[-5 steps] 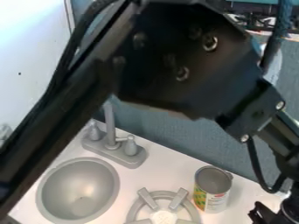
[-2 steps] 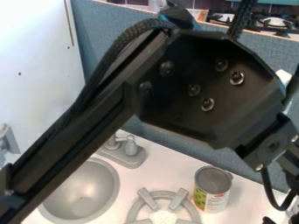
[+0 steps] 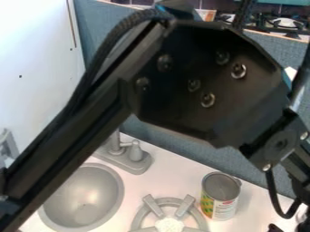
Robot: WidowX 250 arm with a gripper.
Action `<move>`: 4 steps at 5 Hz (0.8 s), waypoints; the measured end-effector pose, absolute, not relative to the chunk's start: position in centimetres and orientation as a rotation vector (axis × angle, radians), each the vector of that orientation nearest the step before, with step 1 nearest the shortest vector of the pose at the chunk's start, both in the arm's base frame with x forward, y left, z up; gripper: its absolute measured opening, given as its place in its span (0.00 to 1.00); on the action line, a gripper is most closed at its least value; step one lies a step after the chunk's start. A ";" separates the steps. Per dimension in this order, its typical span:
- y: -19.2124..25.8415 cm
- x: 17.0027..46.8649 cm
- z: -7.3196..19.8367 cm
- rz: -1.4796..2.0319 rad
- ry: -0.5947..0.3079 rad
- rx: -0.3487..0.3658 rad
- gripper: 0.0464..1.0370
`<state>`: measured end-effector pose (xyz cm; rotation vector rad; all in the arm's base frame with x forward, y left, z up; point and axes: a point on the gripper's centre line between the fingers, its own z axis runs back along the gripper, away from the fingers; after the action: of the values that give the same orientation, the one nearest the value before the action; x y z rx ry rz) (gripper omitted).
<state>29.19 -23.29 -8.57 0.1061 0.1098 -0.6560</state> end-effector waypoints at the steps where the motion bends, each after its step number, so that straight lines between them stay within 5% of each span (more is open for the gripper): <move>1: -23.1 28.9 -8.4 -0.640 0.093 0.093 0.97; 2: -22.7 28.9 -7.7 -0.613 0.065 0.078 0.97; 4: -18.9 26.6 -1.1 -0.460 -0.073 -0.003 0.96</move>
<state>26.64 -18.95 -1.08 -0.0032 -0.0730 -0.4604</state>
